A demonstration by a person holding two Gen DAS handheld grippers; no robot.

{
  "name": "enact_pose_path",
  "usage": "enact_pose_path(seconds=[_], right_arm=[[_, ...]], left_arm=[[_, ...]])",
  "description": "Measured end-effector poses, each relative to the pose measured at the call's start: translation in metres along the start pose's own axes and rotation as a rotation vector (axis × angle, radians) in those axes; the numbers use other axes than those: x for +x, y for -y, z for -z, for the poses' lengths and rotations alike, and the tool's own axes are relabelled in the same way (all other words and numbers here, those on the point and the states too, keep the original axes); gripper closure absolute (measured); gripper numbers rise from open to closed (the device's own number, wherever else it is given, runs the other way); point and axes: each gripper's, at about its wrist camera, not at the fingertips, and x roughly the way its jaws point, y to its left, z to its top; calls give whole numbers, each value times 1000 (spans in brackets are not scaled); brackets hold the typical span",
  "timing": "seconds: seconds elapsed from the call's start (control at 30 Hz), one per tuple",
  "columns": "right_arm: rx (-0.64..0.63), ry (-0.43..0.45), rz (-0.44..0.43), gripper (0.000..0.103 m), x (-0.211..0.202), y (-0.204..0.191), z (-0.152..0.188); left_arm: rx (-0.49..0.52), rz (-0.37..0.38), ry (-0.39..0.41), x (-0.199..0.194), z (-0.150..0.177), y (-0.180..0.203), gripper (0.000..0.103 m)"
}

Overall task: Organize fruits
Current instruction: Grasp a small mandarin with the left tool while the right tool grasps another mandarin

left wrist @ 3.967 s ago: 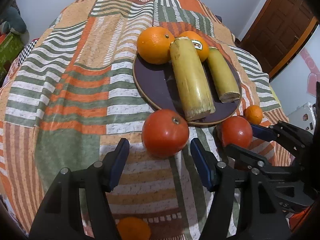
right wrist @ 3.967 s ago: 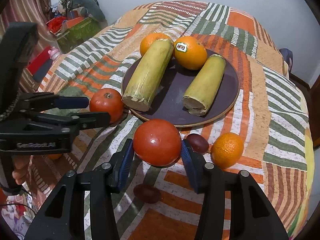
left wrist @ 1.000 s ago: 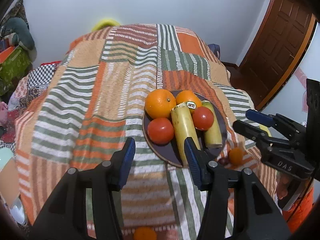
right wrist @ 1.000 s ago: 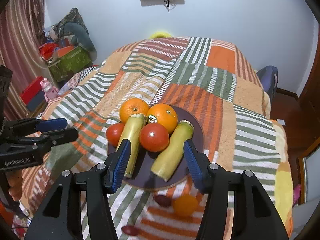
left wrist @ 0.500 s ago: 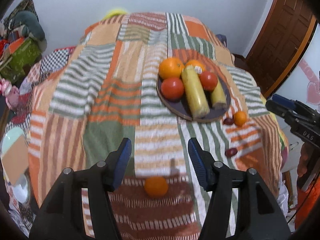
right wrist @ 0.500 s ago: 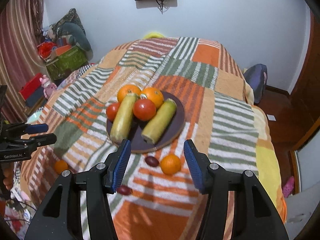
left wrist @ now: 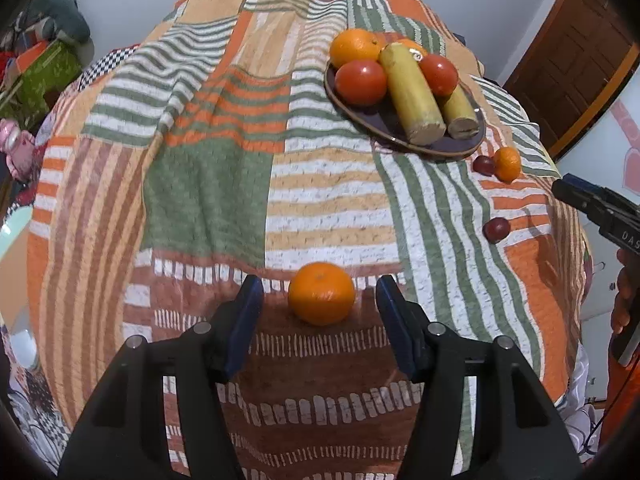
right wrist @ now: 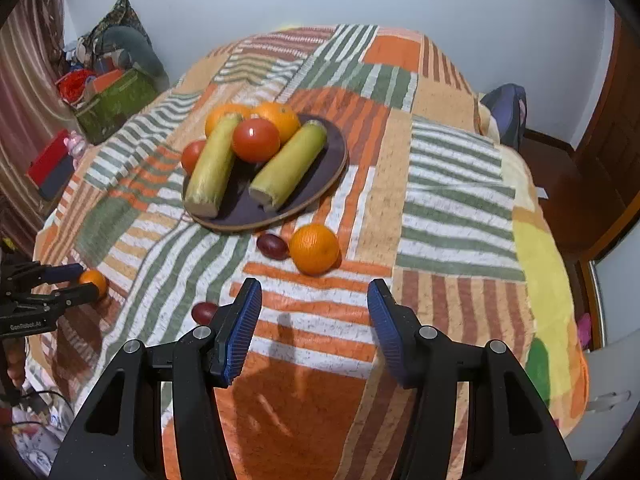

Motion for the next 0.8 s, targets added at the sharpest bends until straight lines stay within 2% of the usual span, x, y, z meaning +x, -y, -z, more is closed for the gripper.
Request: enact_pose_path(seconds=[0.1,0.17,0.27,0.5,0.8], right_arm=[[3,-20,-6,51,8,-1,3],[8,-26,-10,51,13,-1,4],[15,-32,-13,51,19,0,3],[-9,-41,-2,51,32,0,-5],[-8,-50,-9,53,52,4,-17]], left_arm=[[13,5,9,1,4,2,45],[20,23,6,2,5,4,59],[34,11,5,5,5,6,68],[25,26,21,5,-6,7,68],[57,42,62,8,-39,22,68]])
